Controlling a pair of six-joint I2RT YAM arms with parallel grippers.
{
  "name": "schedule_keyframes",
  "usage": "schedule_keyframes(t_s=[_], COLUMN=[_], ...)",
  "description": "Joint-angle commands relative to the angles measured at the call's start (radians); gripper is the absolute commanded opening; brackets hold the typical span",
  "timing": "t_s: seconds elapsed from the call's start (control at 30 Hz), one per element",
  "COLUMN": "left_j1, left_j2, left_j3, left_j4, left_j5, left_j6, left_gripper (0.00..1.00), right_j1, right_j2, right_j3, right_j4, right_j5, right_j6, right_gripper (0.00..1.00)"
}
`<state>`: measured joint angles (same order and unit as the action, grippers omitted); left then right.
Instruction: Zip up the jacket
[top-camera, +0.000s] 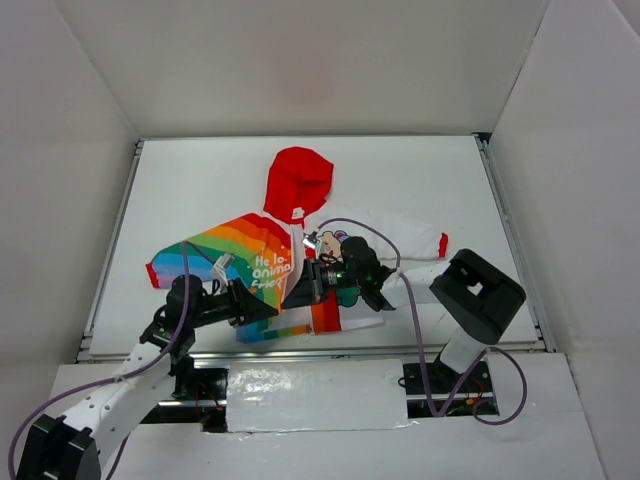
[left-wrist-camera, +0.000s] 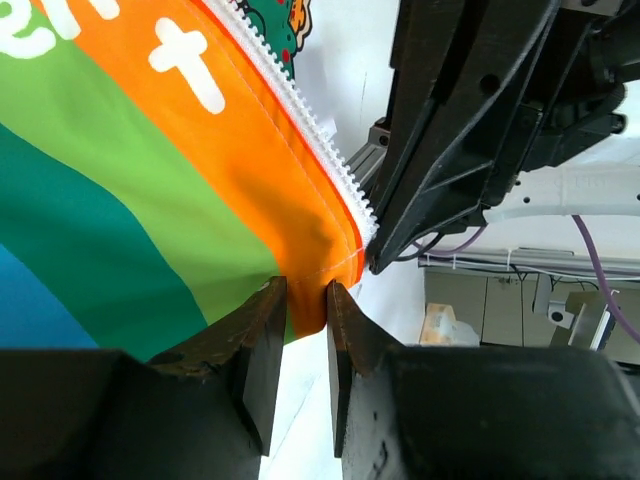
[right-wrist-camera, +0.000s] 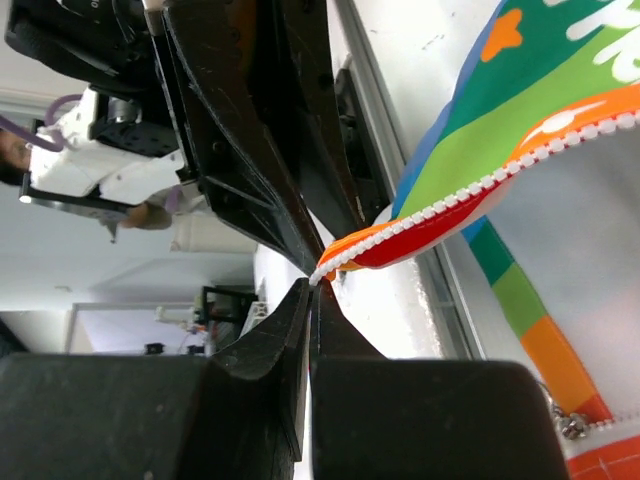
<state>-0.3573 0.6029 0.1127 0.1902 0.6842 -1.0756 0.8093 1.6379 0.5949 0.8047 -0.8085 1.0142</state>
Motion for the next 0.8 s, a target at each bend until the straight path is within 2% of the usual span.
schedule_keyframes(t_s=[0.0, 0.07, 0.17, 0.23, 0.3, 0.37, 0.43, 0.57, 0.67, 0.77], left_j1=[-0.006, -0.008, -0.008, -0.008, -0.008, -0.009, -0.009, -0.009, -0.009, -0.011], left_j2=[-0.018, -0.034, -0.054, -0.072, -0.084, -0.087, -0.081, -0.068, -0.057, -0.039], left_j3=[0.015, -0.001, -0.042, -0.070, -0.074, -0.073, -0.079, -0.094, -0.094, -0.094], left_j4=[0.012, 0.044, 0.176, 0.263, 0.275, 0.262, 0.282, 0.347, 0.359, 0.371], left_j5=[0.001, 0.012, 0.043, 0.055, 0.049, 0.044, 0.043, 0.046, 0.046, 0.052], left_j6=[0.022, -0.004, -0.075, -0.127, -0.136, -0.127, -0.133, -0.165, -0.165, -0.161], left_gripper=[0.35, 0.36, 0.44, 0.61, 0.70, 0.67, 0.56, 0.47, 0.42, 0.41], right_j1=[0.007, 0.007, 0.005, 0.008, 0.005, 0.007, 0.007, 0.014, 0.019, 0.021], right_j2=[0.025, 0.063, 0.089, 0.080, 0.068, 0.054, 0.054, 0.073, 0.080, 0.083], right_j3=[-0.026, -0.026, -0.033, -0.033, -0.033, -0.027, -0.024, -0.023, -0.024, -0.023], right_j4=[0.184, 0.269, 0.333, 0.315, 0.282, 0.261, 0.251, 0.284, 0.309, 0.330], right_j5=[-0.038, -0.063, -0.064, -0.058, -0.054, -0.052, -0.052, -0.052, -0.052, -0.051], right_j6=[0.078, 0.125, 0.153, 0.138, 0.126, 0.112, 0.110, 0.122, 0.136, 0.150], right_gripper=[0.00, 0.00, 0.00, 0.00, 0.00, 0.00, 0.00, 0.00, 0.00, 0.00])
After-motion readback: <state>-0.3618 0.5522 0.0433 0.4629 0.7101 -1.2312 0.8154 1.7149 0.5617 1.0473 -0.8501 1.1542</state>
